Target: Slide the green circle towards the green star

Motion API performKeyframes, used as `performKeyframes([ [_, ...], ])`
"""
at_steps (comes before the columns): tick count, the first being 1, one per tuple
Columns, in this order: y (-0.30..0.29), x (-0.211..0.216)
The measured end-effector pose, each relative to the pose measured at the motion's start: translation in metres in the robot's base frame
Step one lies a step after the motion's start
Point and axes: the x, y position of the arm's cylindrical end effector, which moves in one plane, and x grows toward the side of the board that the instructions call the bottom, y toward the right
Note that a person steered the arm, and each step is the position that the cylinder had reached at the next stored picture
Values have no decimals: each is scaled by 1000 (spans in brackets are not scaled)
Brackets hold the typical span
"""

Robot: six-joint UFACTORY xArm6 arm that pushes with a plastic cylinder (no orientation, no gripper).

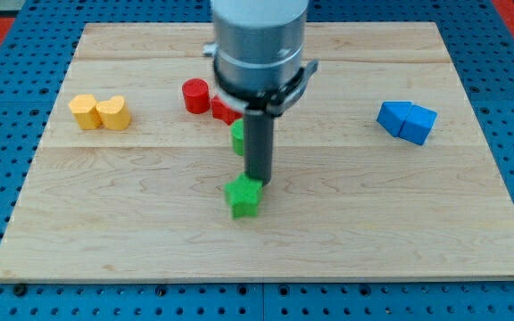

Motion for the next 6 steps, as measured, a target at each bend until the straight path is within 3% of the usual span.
performKeyframes([
  [1,0,12],
  [3,-57,-61],
  [4,-22,-98],
  [6,88,-121],
])
